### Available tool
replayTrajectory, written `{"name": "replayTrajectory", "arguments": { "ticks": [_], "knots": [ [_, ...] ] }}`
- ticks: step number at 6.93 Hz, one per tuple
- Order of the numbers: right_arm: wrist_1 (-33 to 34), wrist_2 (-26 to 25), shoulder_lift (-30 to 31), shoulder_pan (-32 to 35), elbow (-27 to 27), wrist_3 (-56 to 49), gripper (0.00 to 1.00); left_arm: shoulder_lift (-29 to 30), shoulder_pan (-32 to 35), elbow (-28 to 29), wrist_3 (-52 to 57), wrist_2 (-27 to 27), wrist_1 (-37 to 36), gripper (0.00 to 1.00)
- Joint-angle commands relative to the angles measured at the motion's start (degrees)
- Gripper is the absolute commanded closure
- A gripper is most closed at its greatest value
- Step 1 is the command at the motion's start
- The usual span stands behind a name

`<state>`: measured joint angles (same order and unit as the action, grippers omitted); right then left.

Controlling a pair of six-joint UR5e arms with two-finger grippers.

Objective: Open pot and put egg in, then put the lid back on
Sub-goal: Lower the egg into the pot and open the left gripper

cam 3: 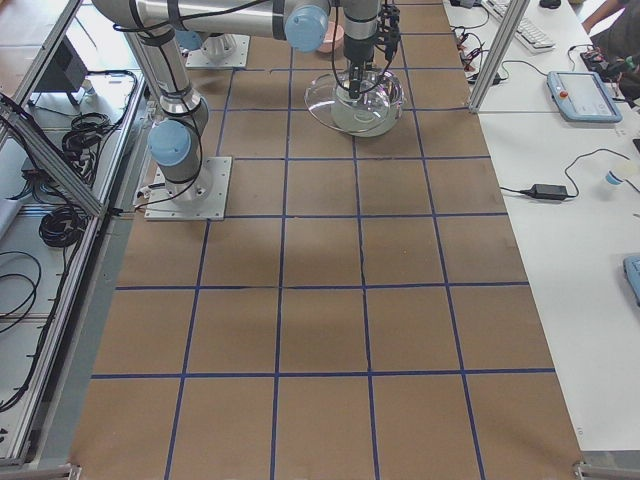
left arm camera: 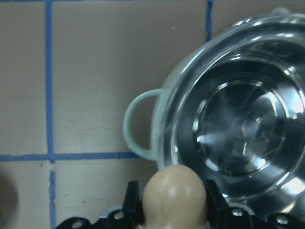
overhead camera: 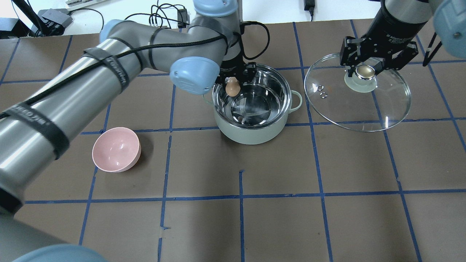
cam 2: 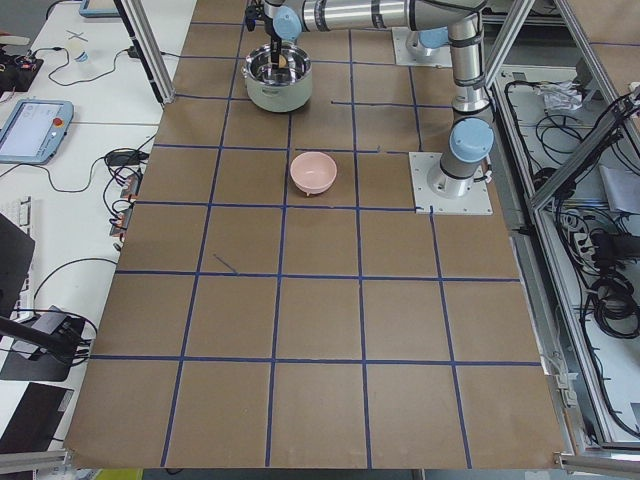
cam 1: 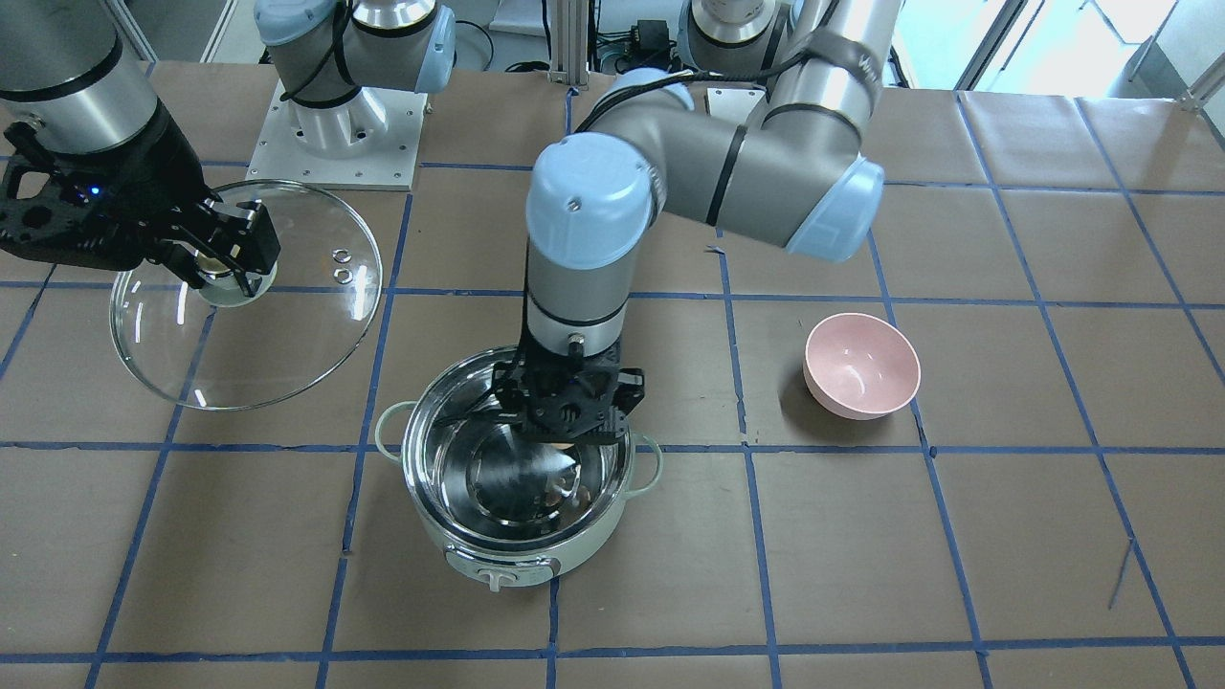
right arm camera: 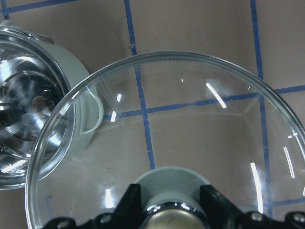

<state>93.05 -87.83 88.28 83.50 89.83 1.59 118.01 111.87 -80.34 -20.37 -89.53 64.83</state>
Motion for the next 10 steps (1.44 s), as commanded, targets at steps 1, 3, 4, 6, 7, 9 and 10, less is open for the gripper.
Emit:
{"name": "replayTrajectory", "arguments": {
  "ticks": [1, 3, 4, 6, 7, 9, 10],
  "knots": [
    [-0.9, 0.1, 0.1, -1.5, 0.0, -2.1, 0.86, 4.1, 1.9, 0.5, 0.1, 0.1, -2.3, 0.94],
    [-1.0, 0.2, 0.4, -1.8, 0.0, -2.4, 0.86, 4.6, 1.9, -2.1, 0.1, 0.5, -2.4, 0.77],
    [-1.0, 0.2, 0.4, -1.8, 0.0, -2.4, 0.86, 4.6, 1.9, -2.1, 0.2, 0.2, -2.5, 0.01],
    [-1.0, 0.5, 0.4, -1.8, 0.1, -2.4, 0.86, 0.1, 1.9, -1.7, 0.4, 0.3, -1.9, 0.00],
    [-1.0, 0.8, 0.4, -1.5, 0.1, -2.3, 0.86, -4.6, 1.4, -2.5, 0.4, 0.3, 3.1, 0.00],
    [0.3, 1.0, -0.7, 2.2, -0.7, 0.6, 0.85, -15.3, -3.5, -3.5, 4.9, 0.5, 15.1, 0.00],
    [2.5, 0.8, -2.5, 5.5, -1.0, 3.9, 0.85, -19.9, -4.8, -5.0, 5.8, 0.2, 18.2, 0.00]
  ]
}}
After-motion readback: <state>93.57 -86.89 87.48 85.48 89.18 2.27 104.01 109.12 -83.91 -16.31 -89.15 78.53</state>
